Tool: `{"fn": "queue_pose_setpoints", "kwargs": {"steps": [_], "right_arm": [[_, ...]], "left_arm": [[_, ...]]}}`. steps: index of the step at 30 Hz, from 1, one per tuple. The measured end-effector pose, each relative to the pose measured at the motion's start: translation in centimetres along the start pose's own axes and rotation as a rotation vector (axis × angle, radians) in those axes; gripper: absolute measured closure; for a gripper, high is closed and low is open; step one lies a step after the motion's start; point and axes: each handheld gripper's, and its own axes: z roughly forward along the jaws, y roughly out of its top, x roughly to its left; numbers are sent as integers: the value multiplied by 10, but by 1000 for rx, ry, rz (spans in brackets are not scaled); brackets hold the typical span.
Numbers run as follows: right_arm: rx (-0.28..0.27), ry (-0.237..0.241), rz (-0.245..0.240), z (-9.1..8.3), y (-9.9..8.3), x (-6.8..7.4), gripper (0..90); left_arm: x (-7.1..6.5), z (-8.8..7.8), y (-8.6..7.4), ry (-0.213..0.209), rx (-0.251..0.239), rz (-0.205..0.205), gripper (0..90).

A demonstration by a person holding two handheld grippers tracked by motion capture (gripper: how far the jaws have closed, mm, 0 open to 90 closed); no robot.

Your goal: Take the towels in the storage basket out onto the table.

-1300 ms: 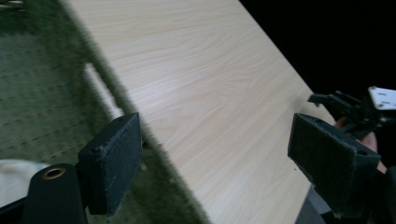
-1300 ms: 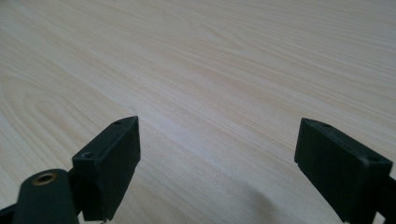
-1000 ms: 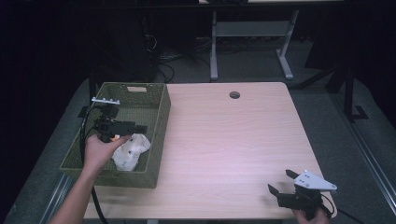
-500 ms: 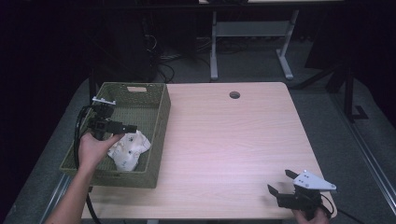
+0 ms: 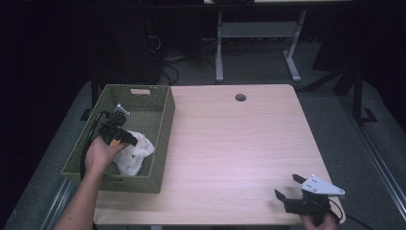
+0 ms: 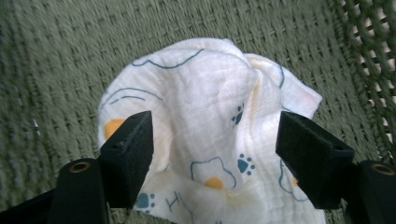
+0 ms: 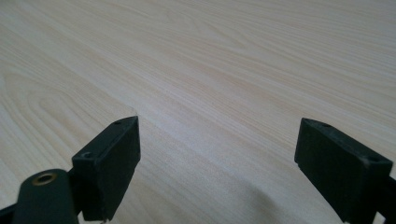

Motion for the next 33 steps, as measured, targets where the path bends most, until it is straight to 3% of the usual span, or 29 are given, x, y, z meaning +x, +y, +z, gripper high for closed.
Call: {"fn": "queue_pose_setpoints", "kwargs": {"steps": [5,7,10,13,19,29,33], "right_arm": [[3,1,5,0,0,0,139],[3,1,4,0,0,0,139],[2,0,5,0,-1,0,139],[2,1,1,1,-1,0,139],[3,-1,4,0,-1,0,139],[6,0,4,1,-2,0,139],[6,-1,8,1,-2,-1,139]], "left_arm": [[-3,11,5,17,57,-3,285],[-5,16,6,42,80,5,301],[-12,28,6,92,169,63,329],[-16,38,6,124,227,98,365],[-14,42,7,117,243,85,479],[-11,41,7,102,260,98,723],[-5,35,4,49,249,79,737]]}}
